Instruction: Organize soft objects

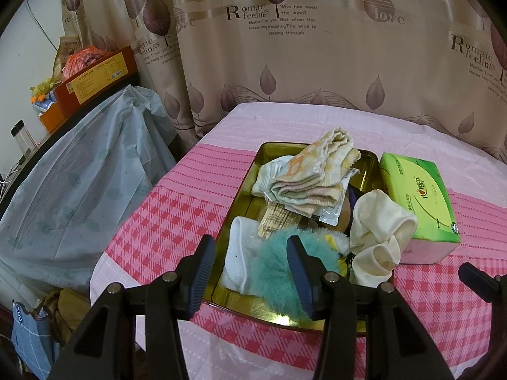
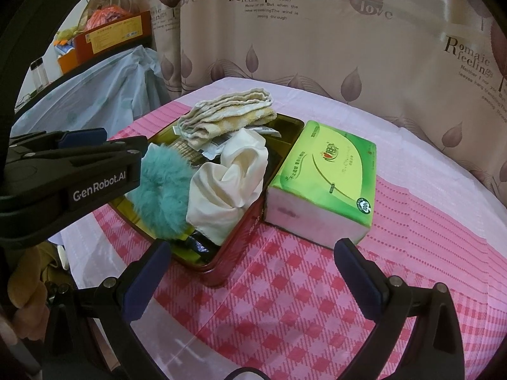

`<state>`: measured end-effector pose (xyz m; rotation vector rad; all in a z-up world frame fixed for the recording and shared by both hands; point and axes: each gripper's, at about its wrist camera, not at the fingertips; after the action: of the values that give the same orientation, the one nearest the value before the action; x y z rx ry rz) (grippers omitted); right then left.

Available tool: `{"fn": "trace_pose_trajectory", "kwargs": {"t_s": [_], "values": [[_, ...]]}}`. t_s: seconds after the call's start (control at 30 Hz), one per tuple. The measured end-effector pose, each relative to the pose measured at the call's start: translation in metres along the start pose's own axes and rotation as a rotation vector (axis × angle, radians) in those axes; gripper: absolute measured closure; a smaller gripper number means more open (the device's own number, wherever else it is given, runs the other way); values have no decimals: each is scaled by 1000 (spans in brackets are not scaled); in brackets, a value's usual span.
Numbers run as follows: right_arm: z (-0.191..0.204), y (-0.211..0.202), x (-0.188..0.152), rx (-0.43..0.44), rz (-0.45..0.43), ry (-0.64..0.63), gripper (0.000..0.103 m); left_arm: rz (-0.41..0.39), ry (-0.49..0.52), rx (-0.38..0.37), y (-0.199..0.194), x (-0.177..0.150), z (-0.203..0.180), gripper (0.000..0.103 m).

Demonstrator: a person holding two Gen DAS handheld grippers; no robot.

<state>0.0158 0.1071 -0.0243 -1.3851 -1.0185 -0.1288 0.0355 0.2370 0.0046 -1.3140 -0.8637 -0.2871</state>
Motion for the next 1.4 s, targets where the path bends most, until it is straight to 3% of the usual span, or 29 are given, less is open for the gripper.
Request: {"fn": "trace_pose_trajectory", "kwargs": {"t_s": [1.4], "values": [[3, 2, -2, 6, 7, 2, 1, -5, 21, -8, 0, -2, 1, 55]]}}
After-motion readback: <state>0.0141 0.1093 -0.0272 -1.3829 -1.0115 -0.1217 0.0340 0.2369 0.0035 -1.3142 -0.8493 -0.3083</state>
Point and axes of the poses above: each gripper's, at about its wrist camera, not at the fingertips, and y roughly the way its jaws point, z to its left, x to its top, and after that the axes turned 13 degrees about -y, right-handed
